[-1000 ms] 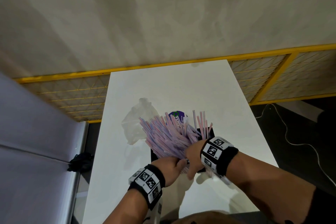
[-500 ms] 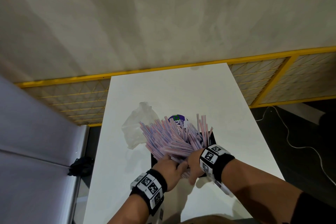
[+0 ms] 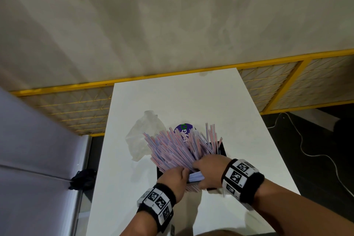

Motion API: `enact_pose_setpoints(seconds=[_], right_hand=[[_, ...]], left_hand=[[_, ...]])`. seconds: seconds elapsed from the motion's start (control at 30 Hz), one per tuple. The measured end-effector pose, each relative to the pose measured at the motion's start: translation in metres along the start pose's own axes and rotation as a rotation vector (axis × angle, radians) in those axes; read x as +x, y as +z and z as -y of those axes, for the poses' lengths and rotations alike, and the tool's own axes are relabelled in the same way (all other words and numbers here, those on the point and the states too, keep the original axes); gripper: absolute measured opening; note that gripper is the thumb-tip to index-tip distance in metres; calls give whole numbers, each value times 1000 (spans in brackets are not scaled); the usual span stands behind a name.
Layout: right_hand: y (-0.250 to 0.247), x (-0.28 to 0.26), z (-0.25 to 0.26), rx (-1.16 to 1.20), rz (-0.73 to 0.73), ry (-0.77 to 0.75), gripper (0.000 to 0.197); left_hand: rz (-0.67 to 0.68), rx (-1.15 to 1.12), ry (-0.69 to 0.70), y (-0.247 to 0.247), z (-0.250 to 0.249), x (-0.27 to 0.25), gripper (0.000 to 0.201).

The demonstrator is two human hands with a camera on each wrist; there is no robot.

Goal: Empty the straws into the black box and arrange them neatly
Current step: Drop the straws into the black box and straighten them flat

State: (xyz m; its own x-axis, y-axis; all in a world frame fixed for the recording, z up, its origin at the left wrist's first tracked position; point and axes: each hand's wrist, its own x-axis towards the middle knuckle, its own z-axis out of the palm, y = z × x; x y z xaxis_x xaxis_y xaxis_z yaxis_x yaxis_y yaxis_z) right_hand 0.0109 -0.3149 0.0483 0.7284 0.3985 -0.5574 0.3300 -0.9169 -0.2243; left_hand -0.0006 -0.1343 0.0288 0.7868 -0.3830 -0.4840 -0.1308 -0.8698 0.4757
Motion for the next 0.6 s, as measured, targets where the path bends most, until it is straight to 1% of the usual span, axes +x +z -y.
enact_pose_setpoints(seconds=[0.17,0.27,0.33,0.4,0.5,0.6], right_hand=[[-9,-14,4,-24,-53,4,29],[-8,-18,13,-54,-68,24,28],[-6,-18,19,-56,-40,17,27],[-2,-17,23,-27,7,-13,27],[5,-12,26,32,63,-26,30],[11,-3,25,77,112,-4,39]], left_hand=[[5,-43,3,-2,0,0,34],[3,34,55,-1,1,0,38],[1,90,90,1,1,-1,41],[-9,103,93,2,1,-2,42],[-2,69,77,1,2,-2,31],[44,-34,46,-2,0,-3,23]])
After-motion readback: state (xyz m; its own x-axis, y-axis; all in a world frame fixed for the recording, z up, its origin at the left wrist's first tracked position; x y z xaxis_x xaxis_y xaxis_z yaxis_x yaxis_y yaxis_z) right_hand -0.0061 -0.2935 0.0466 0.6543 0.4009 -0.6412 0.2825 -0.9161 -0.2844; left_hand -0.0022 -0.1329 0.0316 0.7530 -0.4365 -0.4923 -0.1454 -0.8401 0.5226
